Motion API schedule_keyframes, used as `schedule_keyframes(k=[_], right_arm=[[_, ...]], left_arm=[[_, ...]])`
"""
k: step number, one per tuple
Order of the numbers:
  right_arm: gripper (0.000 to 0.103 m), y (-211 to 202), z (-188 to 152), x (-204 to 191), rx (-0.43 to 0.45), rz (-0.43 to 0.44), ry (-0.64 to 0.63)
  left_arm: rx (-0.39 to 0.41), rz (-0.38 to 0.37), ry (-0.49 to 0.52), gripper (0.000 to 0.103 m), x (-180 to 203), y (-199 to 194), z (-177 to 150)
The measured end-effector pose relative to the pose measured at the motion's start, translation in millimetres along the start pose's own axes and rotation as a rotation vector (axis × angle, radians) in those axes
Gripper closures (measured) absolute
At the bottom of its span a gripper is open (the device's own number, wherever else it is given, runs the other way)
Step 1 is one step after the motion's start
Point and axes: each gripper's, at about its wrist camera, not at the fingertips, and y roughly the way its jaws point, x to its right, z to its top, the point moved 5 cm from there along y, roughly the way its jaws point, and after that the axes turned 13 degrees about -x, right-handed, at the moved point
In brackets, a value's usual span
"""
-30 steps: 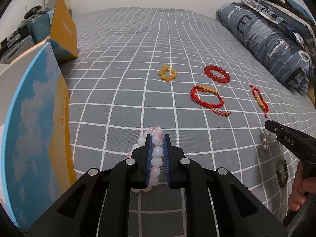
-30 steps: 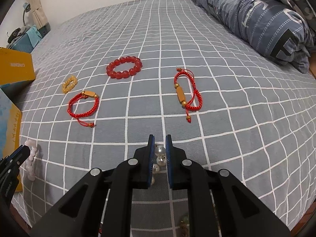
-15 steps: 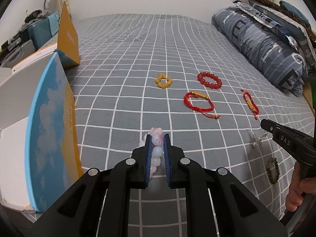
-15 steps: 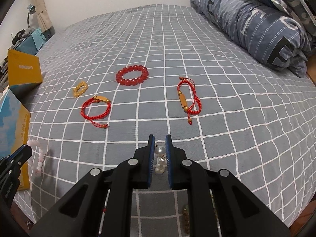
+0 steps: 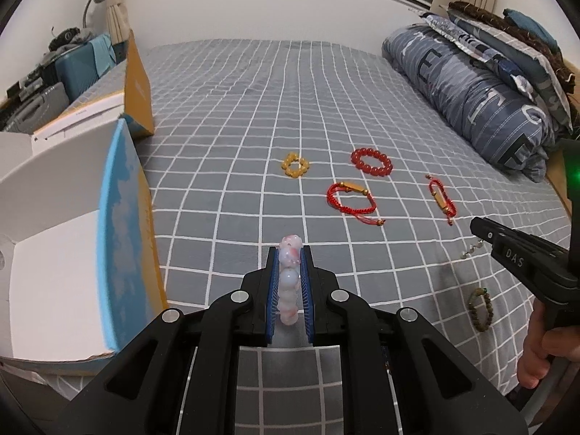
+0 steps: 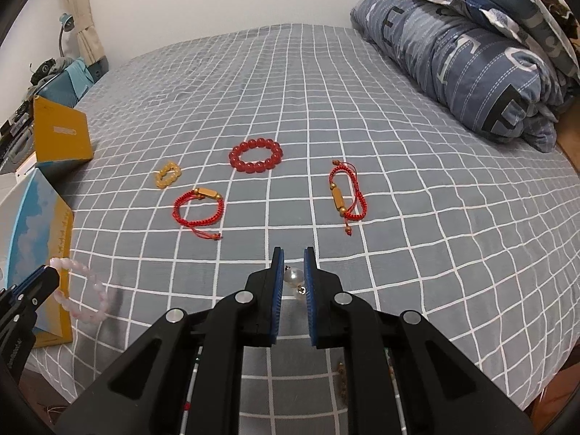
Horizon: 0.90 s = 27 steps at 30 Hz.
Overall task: Organize jewelry
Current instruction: 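Carry pink bracelet and pearl strand with both tools over the white box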
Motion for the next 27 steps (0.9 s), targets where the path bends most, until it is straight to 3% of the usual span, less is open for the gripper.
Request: schedule_keyframes(k=[13, 27], right_arm=[[0.092, -42, -6, -21, 0.048, 0.020, -0.035], [0.092, -66, 3, -41, 0.077, 0.034, -0.044]], left_arm=[[0.039, 0.006, -0.007, 0.092, -2, -39, -3], [0.083, -0.001, -0.004, 0.092, -6, -75, 19]])
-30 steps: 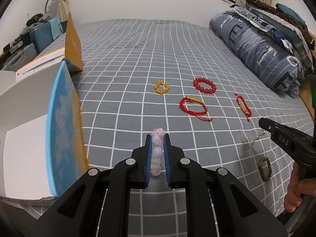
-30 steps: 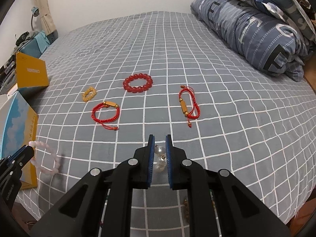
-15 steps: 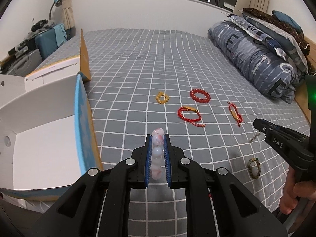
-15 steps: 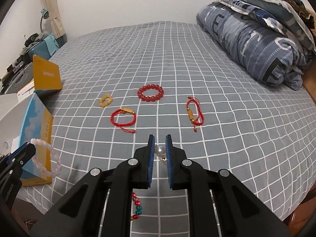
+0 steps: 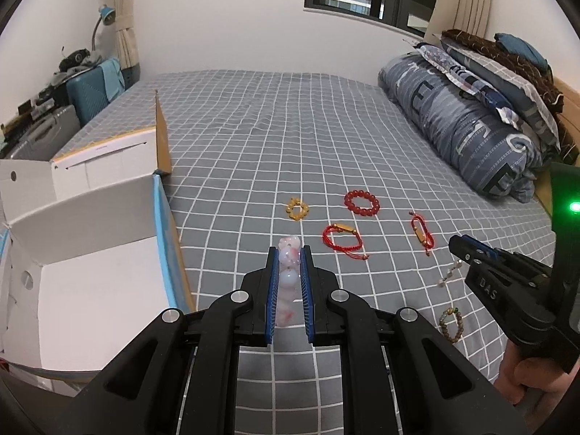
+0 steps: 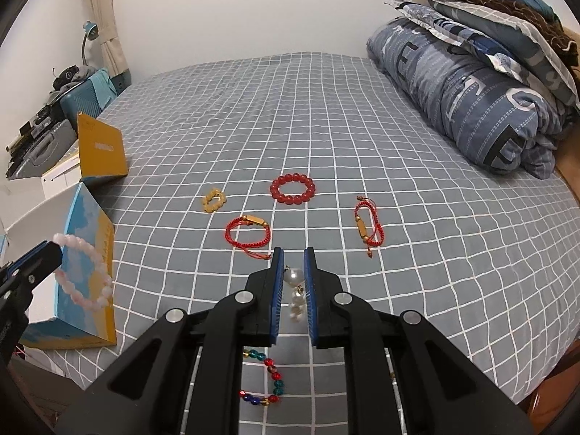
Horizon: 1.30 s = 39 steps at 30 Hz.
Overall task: Organize jewelry
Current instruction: 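Carry pink bracelet and pearl strand with both tools over the white box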
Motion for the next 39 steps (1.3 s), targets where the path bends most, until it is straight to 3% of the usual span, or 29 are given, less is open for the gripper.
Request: schedule_keyframes(k=[17, 39], right_arm=[[0.092, -10, 14, -77, 0.033, 0.057, -0.085], [0.092, -39, 14, -214, 0.101, 0.212, -0.242]], left_arm=[[0.083, 0.023, -0.068, 0.092, -67, -51, -7], [0.082, 0.159, -0.227, 0.092, -194, -71, -39]])
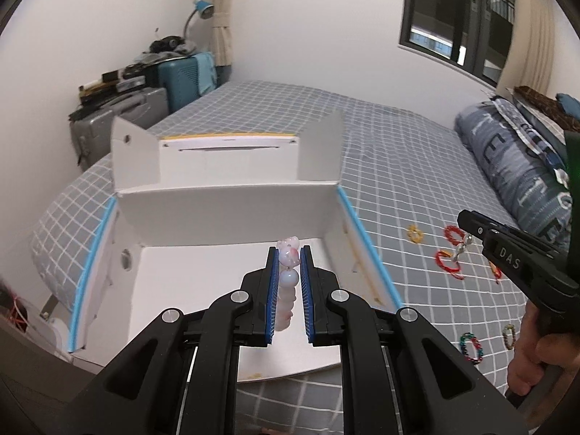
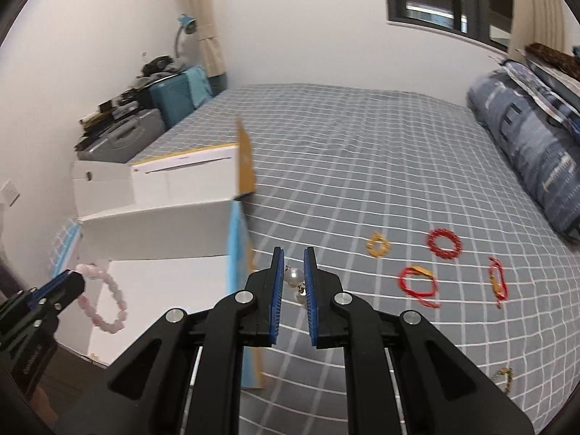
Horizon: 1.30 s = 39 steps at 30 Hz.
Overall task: Organize jewelry
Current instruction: 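Carry pink bracelet and pearl strand with both tools over the white box, then open right tool dropping pearls while left tool releases pink bracelet into box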
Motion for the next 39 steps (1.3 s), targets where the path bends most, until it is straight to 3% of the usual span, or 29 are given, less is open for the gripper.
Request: schedule_keyframes(k=[8, 17, 39], right_arm=[[0.092, 14, 2, -62, -0.013, 0.064, -0.080], [0.093, 43, -4, -120, -0.043, 0.069, -0.174], [0.093, 104, -22, -137, -0.216, 0.057, -0.169]], left_arm=[[-0.013, 0.038, -0.054, 0.092, -39, 6, -1], [-0.037, 0.077, -0.101, 0.092, -75, 24, -3], [-0.193, 0.138, -0.165, 0.092, -113, 84, -14]])
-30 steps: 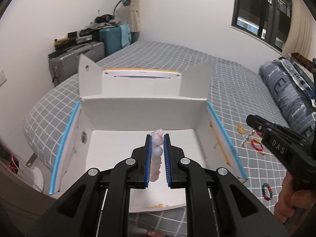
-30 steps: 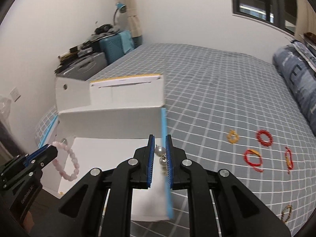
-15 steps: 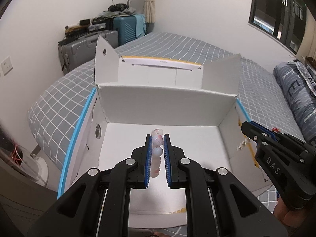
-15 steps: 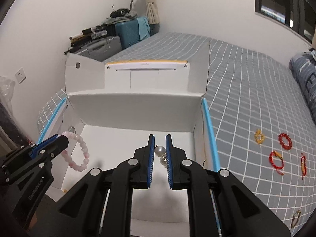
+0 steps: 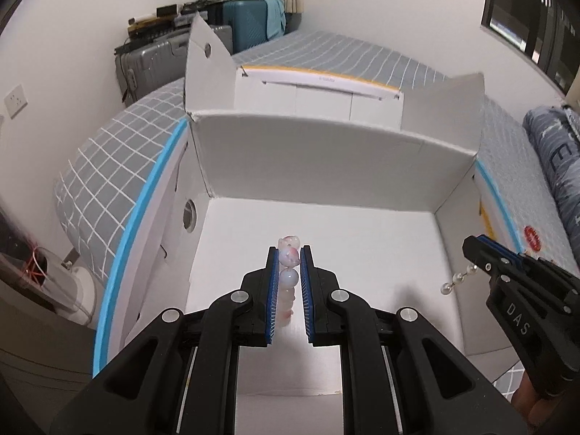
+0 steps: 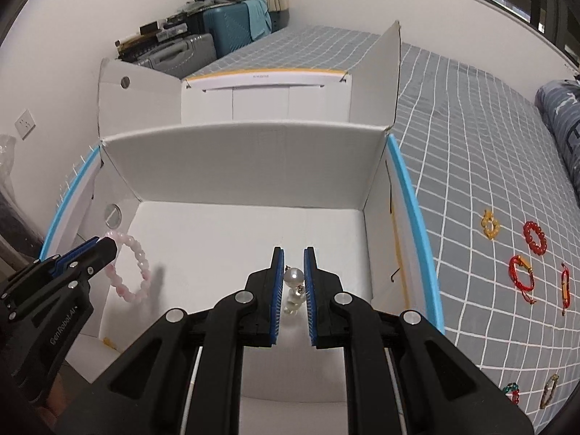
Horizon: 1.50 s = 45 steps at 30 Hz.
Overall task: Organize jewelry
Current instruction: 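Open right tool dropping pearls while left tool releases pink bracelet into box, then move both open tools back from the box toward the remaining bracelets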
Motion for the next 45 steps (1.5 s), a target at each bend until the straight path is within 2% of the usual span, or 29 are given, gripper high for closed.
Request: schedule_keyframes(k=[16, 18, 19, 22, 24, 27, 29, 32, 35, 40, 45], right_arm=[[0.090, 13, 2, 1, -0.041, -0.003, 0.018], [0.078, 11, 2, 1, -0.033, 0.001, 0.017], [0.075, 9, 2, 1, -0.027, 0.003, 0.018], [0.061, 1, 2, -1, -0.006, 0.011, 0.016], [0.043, -7, 1, -2, 0.013, 0.014, 0.014], [0.032, -19, 1, -2, 0.049, -0.006, 0.015], [0.027, -24, 2, 0, 0.064, -0.011, 0.018], [0.013, -32, 1, 5, 0.103, -0.042, 0.019], [0.008, -40, 0, 10, 0.135, -0.059, 0.028], [0.008, -47, -3, 17, 0.144, -0.063, 0.034], [0.008, -54, -5, 24, 0.151, -0.068, 0.047]], left_arm=[[-0.041, 0.011, -0.003, 0.090, -3, 13, 1], [-0.040, 0.009, -0.004, 0.089, -4, 12, 0], [-0.037, 0.010, -0.004, 0.087, -4, 11, 0], [-0.026, 0.014, -0.008, 0.074, -4, 6, -1], [-0.018, 0.020, -0.010, 0.068, -5, 3, -1], [-0.002, 0.024, -0.019, 0.055, -7, -2, -2], [0.015, 0.032, -0.025, 0.039, -9, -7, -1], [0.046, 0.044, -0.018, 0.022, -7, -13, -2], [0.063, 0.046, -0.023, 0.015, -6, -17, -4], [0.084, 0.052, -0.025, 0.006, -4, -24, -5], [0.099, 0.041, -0.005, 0.006, 4, -31, -5]])
